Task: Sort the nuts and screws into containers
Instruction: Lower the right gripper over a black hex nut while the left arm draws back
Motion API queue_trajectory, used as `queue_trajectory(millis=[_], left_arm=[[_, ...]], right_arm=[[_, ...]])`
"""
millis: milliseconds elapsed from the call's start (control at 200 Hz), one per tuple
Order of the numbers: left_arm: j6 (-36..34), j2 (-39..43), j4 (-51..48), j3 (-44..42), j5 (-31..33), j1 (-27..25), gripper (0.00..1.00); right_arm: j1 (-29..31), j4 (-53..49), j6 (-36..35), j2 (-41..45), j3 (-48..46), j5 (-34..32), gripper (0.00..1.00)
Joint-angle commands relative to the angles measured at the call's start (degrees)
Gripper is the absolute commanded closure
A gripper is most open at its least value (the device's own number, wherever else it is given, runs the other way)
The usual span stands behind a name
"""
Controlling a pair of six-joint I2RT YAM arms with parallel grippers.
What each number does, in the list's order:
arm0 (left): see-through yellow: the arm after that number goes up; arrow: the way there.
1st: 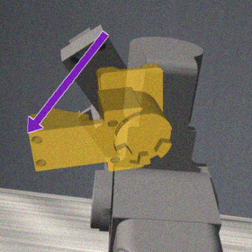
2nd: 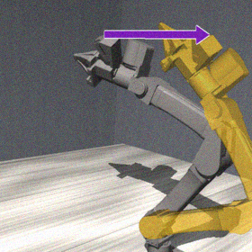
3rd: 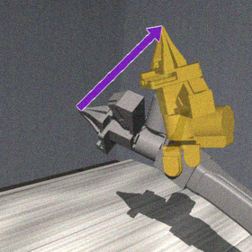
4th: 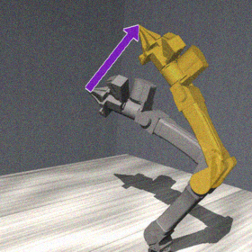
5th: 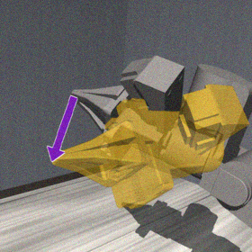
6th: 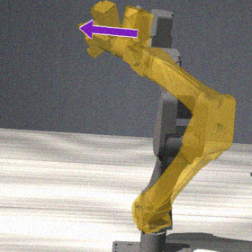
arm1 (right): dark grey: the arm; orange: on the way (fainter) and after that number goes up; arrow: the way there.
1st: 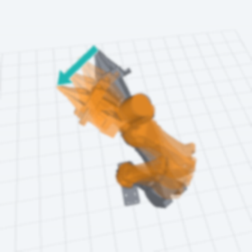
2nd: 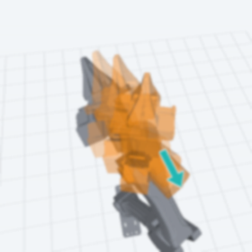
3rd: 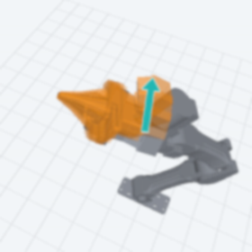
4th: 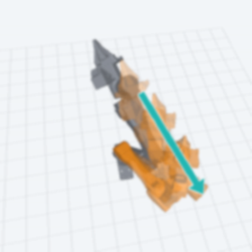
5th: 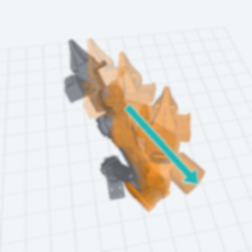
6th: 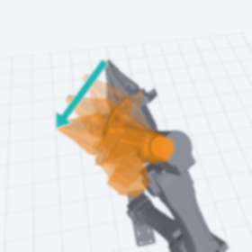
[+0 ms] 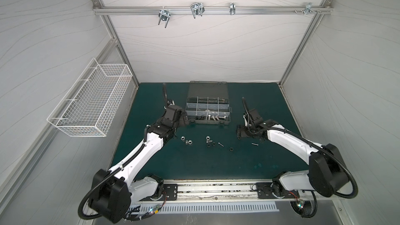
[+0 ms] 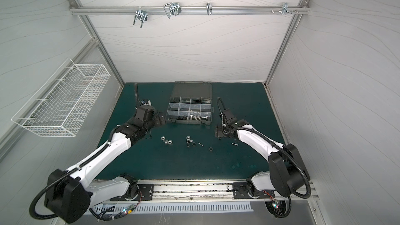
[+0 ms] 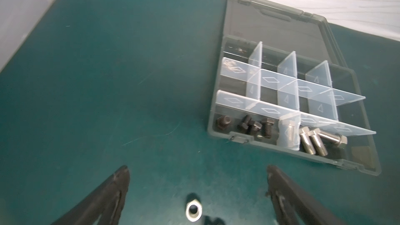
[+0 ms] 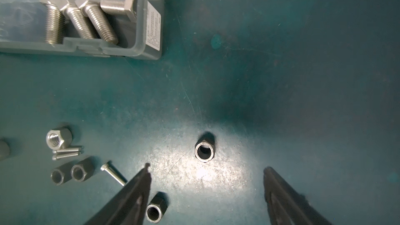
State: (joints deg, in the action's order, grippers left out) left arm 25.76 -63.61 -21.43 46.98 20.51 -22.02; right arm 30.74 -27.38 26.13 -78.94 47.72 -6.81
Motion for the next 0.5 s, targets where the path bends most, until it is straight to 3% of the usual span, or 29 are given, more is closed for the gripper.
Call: queue_trajectory(millis=[0,225,495], left_arm=[[3.2,5.5,-4.1,-0.4,4.2,0.3,0.00],[2.2,14.3,-7.9,-0.6,6.3,0.4,0.00],[-3.6,16.5,-10.5,0.0,4.7,2.3,0.01]], right_arm=[[1.4,0.5,0.0,-1.9,-0.2,-1.0,0.21],[4.2,1.2,-0.1,-5.1,0.1,-2.4,0.29],[4.5,1.3,0.0,-9.0,0.6,-2.7,0.38]])
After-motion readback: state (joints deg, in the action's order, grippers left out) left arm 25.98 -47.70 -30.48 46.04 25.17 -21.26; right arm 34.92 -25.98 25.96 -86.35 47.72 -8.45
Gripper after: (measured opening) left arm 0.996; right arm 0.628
